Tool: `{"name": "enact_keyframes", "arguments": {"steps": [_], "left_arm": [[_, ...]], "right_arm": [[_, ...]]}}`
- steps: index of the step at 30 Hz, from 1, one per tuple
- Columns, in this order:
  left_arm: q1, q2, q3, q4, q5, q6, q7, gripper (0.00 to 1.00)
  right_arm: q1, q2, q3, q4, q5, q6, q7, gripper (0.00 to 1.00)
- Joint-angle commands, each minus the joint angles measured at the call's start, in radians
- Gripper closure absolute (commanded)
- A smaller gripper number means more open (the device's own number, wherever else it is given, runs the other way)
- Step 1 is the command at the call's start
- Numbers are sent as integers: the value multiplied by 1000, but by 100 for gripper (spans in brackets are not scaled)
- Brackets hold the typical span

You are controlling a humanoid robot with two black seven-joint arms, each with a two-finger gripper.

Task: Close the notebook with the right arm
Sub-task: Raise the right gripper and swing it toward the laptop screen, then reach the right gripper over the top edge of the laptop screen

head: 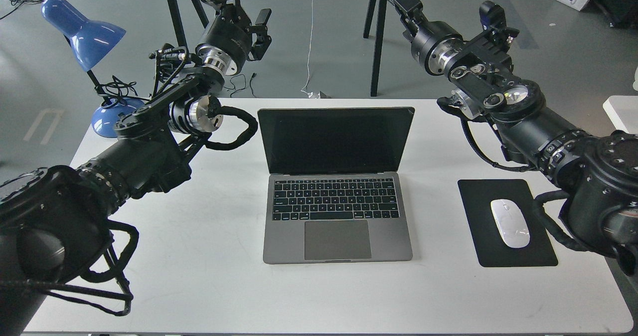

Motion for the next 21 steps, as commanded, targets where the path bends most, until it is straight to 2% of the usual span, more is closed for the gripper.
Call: {"name": "enact_keyframes", "arguments": {"steps": [1, 5, 21], "left_arm": [[0, 0, -2, 1, 0, 0, 0, 0], [0, 0, -2, -1, 0, 0, 0, 0], [0, 0, -2, 1, 0, 0, 0, 0]], "right_arm": [[1, 0, 6, 3, 4, 50, -4, 0], [0, 0, 13, 5, 9, 108, -3, 0], [-40, 0, 10, 170, 9, 171, -6, 0]]}}
